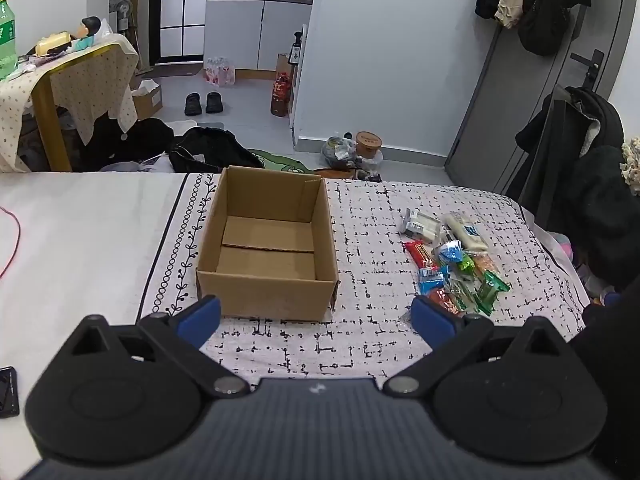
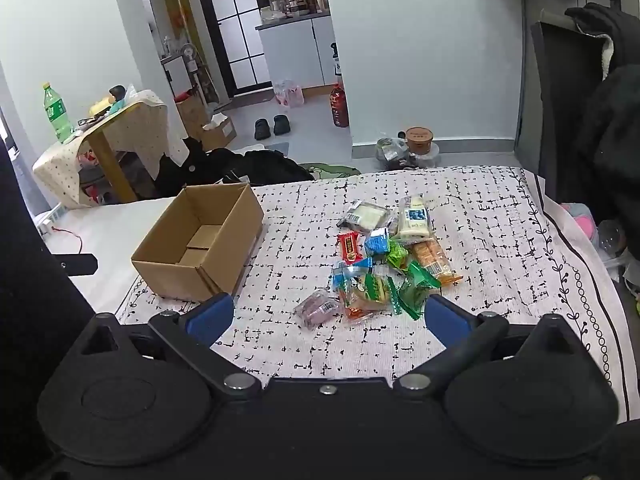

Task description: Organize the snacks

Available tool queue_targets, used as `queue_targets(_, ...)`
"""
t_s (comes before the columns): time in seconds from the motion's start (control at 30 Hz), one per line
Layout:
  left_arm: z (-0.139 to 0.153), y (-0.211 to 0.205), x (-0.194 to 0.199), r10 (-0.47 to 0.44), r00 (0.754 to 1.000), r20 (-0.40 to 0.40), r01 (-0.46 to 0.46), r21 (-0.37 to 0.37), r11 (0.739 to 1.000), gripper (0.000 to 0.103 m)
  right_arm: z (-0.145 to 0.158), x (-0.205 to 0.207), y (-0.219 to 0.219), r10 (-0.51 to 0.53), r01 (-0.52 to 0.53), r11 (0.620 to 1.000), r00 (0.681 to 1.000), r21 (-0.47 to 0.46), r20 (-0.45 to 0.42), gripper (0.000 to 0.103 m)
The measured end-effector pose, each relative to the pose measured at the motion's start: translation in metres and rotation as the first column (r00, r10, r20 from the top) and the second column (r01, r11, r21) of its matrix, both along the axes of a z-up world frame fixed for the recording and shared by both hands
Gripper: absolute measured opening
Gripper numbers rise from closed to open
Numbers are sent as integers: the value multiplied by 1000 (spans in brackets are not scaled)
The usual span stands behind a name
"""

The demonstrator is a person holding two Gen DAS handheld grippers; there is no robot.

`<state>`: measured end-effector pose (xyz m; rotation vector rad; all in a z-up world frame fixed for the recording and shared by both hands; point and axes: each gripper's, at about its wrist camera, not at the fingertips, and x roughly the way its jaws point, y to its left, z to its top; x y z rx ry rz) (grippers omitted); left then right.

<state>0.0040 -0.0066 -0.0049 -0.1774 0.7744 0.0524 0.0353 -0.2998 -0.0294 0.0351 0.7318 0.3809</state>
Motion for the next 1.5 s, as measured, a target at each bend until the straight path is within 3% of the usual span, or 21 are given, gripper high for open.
queue_targets(0.67,-5,3,5,-52,999,-15,52,-44,998,101,3,-1,1,0,0,1000,1000,9,11,103)
queue_targets(1.5,-2,5,12,-96,995,4,96,-30,995,101,10,3,4,-11,11,1000,1000,9,29,103)
